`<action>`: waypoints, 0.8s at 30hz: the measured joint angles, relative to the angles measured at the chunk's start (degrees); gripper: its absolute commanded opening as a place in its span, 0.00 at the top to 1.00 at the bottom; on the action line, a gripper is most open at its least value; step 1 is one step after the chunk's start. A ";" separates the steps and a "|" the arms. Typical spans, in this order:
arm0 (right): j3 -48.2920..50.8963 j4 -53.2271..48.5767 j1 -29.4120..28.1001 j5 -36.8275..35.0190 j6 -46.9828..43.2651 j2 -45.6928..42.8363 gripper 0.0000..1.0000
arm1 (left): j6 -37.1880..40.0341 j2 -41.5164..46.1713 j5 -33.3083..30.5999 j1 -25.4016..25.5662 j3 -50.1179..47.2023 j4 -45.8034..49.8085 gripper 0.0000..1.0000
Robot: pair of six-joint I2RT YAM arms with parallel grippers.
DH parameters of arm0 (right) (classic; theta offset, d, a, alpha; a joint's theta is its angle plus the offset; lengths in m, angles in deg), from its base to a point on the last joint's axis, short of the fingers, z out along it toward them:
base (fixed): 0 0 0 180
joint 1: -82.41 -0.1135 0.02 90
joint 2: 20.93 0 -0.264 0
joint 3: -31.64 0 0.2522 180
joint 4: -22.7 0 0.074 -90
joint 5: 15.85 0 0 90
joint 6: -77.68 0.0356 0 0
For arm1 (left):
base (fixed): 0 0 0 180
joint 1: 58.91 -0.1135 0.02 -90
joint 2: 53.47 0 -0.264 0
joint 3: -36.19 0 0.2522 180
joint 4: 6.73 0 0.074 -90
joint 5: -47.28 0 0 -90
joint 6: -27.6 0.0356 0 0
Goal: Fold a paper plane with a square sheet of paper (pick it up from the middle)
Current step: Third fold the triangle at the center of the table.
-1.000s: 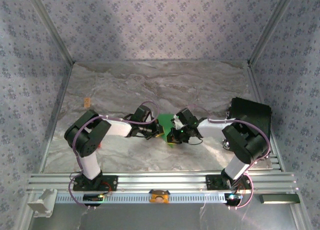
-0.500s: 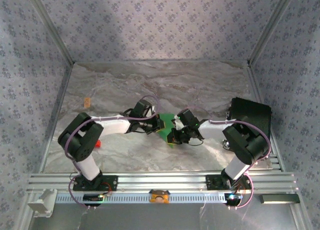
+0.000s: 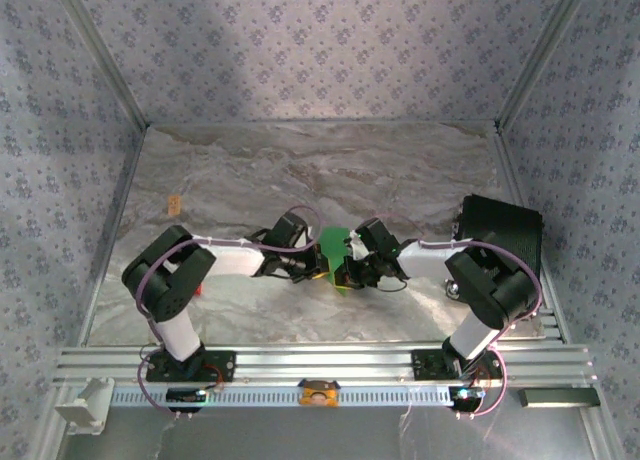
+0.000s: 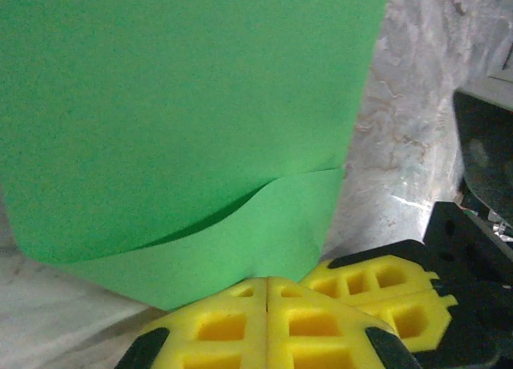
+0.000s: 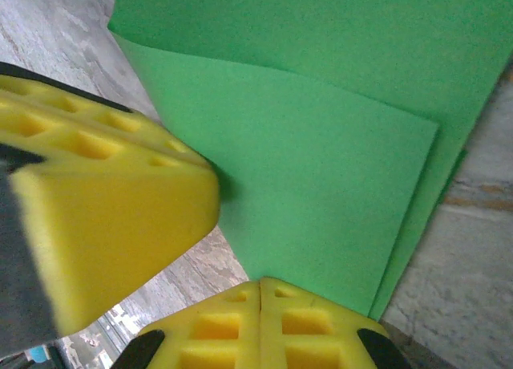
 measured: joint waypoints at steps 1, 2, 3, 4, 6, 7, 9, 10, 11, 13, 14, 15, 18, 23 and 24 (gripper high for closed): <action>0.00 0.02 0.00 0.02 0.00 0.00 1.00 | 0.00 -0.22 -0.17 0.00 0.00 0.00 1.00; 0.07 0.13 0.00 0.09 0.00 0.00 1.00 | 0.00 -0.44 -0.22 -0.07 0.00 -0.02 1.00; 0.15 0.24 0.00 0.15 0.00 0.00 1.00 | 0.00 -0.57 -0.37 -0.26 0.00 -0.02 1.00; 0.22 0.37 0.00 0.26 0.00 0.00 1.00 | 0.02 -0.83 -0.39 -0.44 0.00 -0.07 1.00; 0.26 0.44 0.15 0.35 0.00 0.00 1.00 | 0.04 -1.40 -0.11 -0.87 0.00 -0.22 1.00; 0.31 0.46 0.17 0.37 -0.02 0.00 1.00 | 0.07 -1.55 0.13 -1.11 0.07 -0.28 1.00; 0.31 0.46 0.20 0.37 -0.04 0.00 1.00 | 0.20 -1.66 0.50 -1.33 0.15 -0.31 1.00; 0.31 0.46 0.20 0.37 -0.04 0.00 1.00 | 0.26 -1.66 0.52 -1.51 0.17 -0.24 1.00; 0.31 0.46 0.20 0.37 -0.04 0.00 1.00 | 0.31 -1.66 0.48 -1.73 0.17 -0.24 1.00; 0.31 0.46 0.20 0.37 -0.07 0.00 1.00 | 0.46 -1.66 0.48 -2.29 0.17 -0.20 1.00; 0.31 0.46 0.20 0.37 -0.07 0.00 1.00 | 0.46 -1.66 0.50 -2.62 0.22 -0.13 1.00; 0.31 0.46 0.20 0.37 -0.07 0.00 1.00 | 0.48 -1.66 0.48 -2.89 0.33 0.02 1.00; 0.37 0.57 0.22 0.39 -0.09 0.00 1.00 | 0.63 -1.66 0.07 -3.85 0.55 0.28 1.00; 0.61 0.96 0.44 0.74 -0.11 0.00 1.00 | 0.98 -1.66 -0.96 -5.84 1.01 0.90 1.00; 0.68 1.05 0.48 0.81 -0.11 0.00 1.00 | 1.07 -1.66 -1.03 -6.25 1.05 0.98 1.00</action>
